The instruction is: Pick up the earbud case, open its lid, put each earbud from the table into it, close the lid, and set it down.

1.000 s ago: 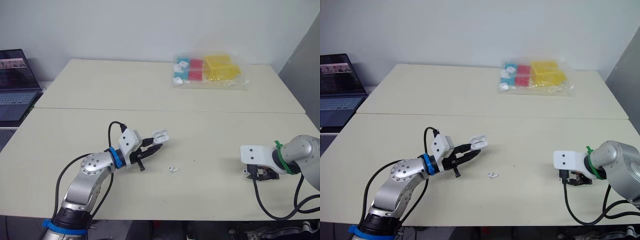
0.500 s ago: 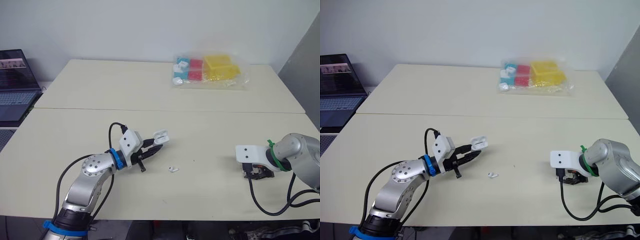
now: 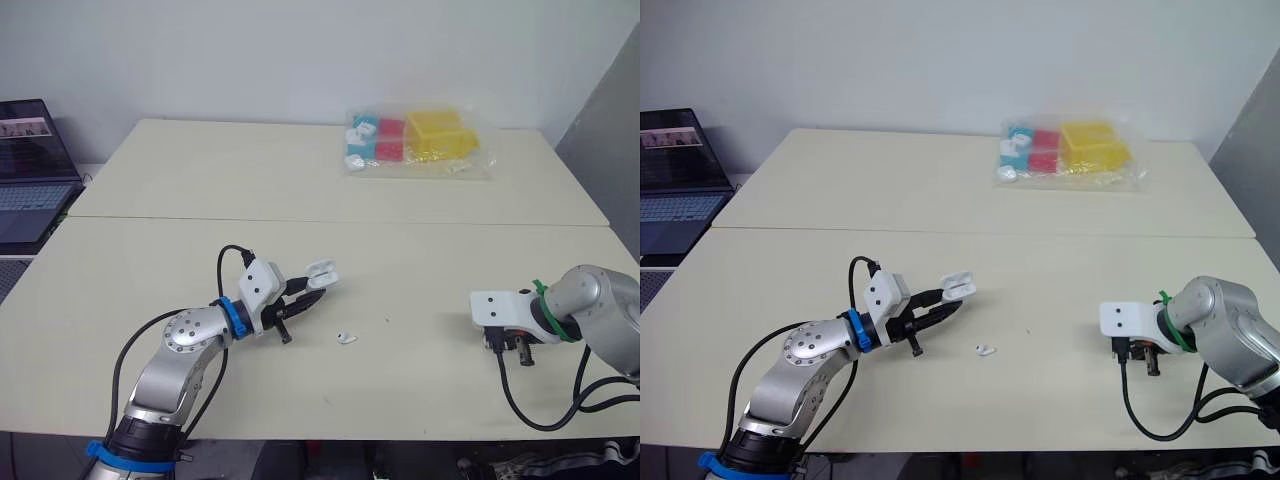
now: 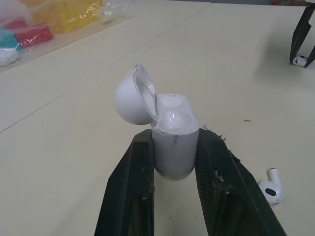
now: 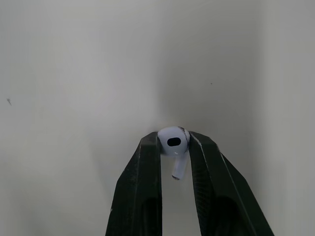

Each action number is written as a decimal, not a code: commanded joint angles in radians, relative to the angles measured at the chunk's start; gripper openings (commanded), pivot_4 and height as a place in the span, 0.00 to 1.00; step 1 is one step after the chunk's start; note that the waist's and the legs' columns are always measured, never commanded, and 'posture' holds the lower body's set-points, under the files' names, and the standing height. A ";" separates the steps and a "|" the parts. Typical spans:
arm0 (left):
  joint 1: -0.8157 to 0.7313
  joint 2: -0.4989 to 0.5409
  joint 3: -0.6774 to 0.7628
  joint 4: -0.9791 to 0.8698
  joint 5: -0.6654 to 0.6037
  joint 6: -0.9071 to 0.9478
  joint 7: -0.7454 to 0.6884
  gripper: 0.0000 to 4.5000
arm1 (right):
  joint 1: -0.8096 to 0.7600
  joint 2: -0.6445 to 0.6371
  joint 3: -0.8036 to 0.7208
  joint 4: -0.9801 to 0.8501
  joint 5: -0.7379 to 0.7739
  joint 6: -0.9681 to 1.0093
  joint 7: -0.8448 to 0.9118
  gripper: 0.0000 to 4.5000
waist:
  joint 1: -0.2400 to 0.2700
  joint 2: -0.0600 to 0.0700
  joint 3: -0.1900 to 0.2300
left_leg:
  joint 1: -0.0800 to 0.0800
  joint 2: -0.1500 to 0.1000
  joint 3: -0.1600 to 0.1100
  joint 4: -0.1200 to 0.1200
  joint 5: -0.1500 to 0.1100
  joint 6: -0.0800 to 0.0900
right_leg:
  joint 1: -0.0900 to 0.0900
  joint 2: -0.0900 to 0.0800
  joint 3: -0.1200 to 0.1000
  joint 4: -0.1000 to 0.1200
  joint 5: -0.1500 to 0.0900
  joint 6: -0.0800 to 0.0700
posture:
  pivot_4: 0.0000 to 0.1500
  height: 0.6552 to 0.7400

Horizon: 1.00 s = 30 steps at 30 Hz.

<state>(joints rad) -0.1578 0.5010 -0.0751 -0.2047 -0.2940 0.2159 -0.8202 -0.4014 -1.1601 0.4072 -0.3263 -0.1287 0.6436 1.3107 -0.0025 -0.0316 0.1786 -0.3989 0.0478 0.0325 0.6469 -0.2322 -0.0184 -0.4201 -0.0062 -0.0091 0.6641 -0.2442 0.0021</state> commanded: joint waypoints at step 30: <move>-0.184 -0.147 0.022 -0.078 -0.181 0.127 0.053 0.17 | -0.096 0.835 -0.346 -0.178 0.470 -0.067 -0.623 0.10 | 0.000 -0.001 0.000 | -0.001 0.000 -0.003 0.000 0.000 0.000 | 0.001 0.002 0.001 0.001 0.000 0.000 | 1.00 1.00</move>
<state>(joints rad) -0.3247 0.3623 -0.0721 -0.2347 -0.4544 0.3438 -0.7749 -0.4955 -0.3302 0.0610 -0.4955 0.3366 0.6101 0.7002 -0.0029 -0.0322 0.1783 -0.4001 0.0482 0.0296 0.6469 -0.2321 -0.0183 -0.4194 -0.0043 -0.0078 0.6649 -0.2440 0.0019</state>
